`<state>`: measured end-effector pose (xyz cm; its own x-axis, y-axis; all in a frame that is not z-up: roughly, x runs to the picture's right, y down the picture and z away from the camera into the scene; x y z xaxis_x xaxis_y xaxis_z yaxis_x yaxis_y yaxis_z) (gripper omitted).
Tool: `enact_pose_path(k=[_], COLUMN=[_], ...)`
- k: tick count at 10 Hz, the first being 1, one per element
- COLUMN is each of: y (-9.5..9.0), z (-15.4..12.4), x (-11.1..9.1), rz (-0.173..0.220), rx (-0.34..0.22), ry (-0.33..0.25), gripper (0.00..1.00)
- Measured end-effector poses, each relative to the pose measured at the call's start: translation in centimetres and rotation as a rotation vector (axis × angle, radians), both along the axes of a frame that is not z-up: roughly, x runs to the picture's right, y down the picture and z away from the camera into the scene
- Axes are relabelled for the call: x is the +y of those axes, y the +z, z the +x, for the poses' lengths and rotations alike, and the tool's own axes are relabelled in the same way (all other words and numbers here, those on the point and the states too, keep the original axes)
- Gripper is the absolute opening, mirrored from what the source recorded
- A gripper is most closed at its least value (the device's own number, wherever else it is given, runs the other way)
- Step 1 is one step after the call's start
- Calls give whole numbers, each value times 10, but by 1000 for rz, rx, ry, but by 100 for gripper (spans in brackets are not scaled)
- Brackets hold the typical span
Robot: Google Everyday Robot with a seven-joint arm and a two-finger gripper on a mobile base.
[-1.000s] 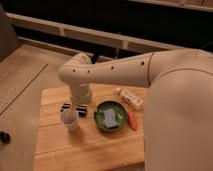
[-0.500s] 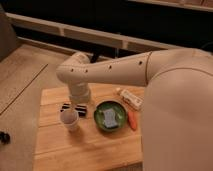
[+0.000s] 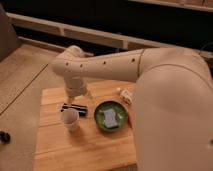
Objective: Drag the pepper across the table
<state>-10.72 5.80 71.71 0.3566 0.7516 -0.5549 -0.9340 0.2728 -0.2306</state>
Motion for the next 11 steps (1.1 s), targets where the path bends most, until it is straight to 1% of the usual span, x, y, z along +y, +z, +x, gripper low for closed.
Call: enact_pose_path(k=[1,2,3,4,5,6,9,10,11], y=[-3,-11,-17,-27,-32,-34,-33,-24,-12], z=[31,67,90,122,135,139,135,135,140], x=[-3,-7,-9,-13,-14,-14,-13,-7,6], rz=[17,51,80,133,155,163,160,144,116], rx=[15,39,55,81,91,94,89,94,105], ry=[30,76,118,184,211,222,218,226,239], gripper=[65,65,65,65,65,65,65,65,65])
